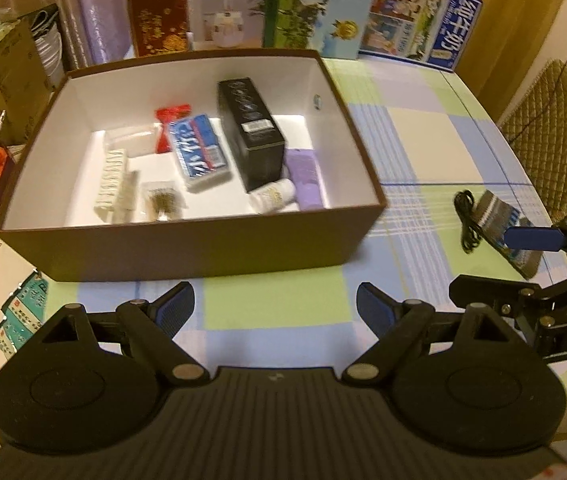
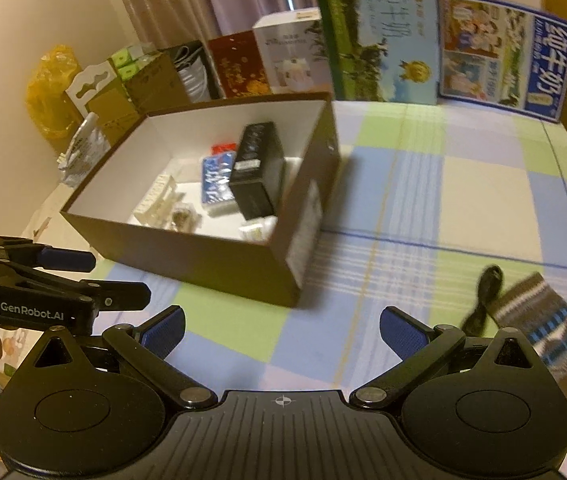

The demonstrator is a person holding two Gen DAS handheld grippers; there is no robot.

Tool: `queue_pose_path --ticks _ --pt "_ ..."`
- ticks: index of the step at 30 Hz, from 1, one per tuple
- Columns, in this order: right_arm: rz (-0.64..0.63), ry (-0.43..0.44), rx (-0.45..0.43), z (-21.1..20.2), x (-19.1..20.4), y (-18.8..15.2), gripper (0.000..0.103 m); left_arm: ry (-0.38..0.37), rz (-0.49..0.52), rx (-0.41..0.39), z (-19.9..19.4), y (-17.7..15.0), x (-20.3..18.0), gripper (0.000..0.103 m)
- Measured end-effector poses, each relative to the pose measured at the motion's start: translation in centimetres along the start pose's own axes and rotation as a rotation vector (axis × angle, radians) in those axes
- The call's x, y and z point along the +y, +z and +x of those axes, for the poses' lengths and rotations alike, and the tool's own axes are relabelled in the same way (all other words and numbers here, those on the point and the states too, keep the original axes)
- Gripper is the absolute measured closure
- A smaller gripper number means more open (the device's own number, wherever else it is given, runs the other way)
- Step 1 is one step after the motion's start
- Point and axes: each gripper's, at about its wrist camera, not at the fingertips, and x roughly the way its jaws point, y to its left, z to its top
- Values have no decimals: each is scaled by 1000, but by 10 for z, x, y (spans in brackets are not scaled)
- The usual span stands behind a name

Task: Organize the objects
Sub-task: 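Move both tools away from the box toward the black cable and knitted pouch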

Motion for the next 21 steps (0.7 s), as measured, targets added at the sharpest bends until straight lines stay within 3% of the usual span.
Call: queue_pose_path --ticks 21 --pt "120 -118 50 -46 -121 -46 2 -78 93 78 45 -4 -123 17"
